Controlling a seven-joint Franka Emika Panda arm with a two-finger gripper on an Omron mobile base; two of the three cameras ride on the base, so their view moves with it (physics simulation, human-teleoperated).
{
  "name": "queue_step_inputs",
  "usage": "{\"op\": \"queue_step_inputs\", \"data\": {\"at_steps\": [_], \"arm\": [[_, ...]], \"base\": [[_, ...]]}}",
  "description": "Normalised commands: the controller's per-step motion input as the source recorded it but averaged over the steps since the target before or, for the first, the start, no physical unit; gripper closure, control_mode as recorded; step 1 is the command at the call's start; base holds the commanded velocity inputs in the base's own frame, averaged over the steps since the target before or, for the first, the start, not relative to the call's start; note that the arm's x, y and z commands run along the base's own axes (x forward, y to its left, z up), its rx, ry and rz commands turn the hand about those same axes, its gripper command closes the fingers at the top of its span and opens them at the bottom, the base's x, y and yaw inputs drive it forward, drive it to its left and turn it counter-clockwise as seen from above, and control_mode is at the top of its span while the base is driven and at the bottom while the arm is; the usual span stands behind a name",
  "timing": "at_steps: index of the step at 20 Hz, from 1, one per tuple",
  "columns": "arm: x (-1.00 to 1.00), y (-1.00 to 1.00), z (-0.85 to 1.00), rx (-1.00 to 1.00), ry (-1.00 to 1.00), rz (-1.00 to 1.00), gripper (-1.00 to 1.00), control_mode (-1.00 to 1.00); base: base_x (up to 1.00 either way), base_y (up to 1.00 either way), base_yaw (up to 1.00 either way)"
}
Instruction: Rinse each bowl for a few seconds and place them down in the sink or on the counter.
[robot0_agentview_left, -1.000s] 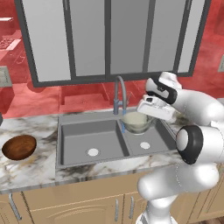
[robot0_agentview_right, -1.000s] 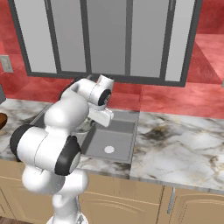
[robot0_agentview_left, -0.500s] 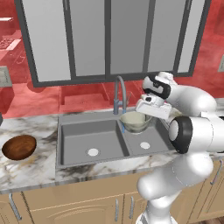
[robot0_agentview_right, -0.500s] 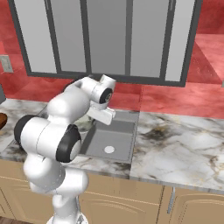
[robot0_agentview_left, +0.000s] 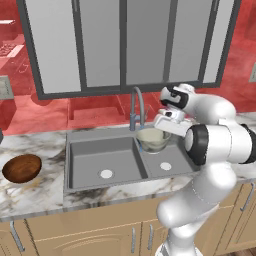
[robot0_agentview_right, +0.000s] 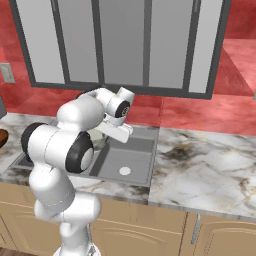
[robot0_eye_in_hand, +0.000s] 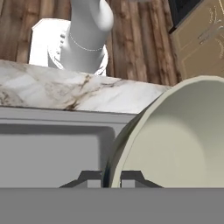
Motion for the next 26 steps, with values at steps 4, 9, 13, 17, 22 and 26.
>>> {"op": "queue_step_inputs", "data": {"at_steps": [4,9,13,17,22,26], "arm": [[0.19,0.1,-0.11,0.06,0.03,0.08,1.0,-1.0],[0.2,0.06,-0.08,0.06,0.02,0.08,1.0,-1.0],[0.18,0.0,-0.08,0.06,0.02,0.08,1.0,-1.0],[0.21,0.0,-0.09,0.06,0.02,0.08,1.0,-1.0],[0.23,0.01,-0.08,0.06,0.01,0.08,1.0,-1.0],[0.24,0.05,-0.07,0.05,0.0,0.08,1.0,-1.0]], "base": [[0.0,0.0,0.0],[0.0,0.0,0.0],[0.0,0.0,0.0],[0.0,0.0,0.0],[0.0,0.0,0.0],[0.0,0.0,0.0]]}}
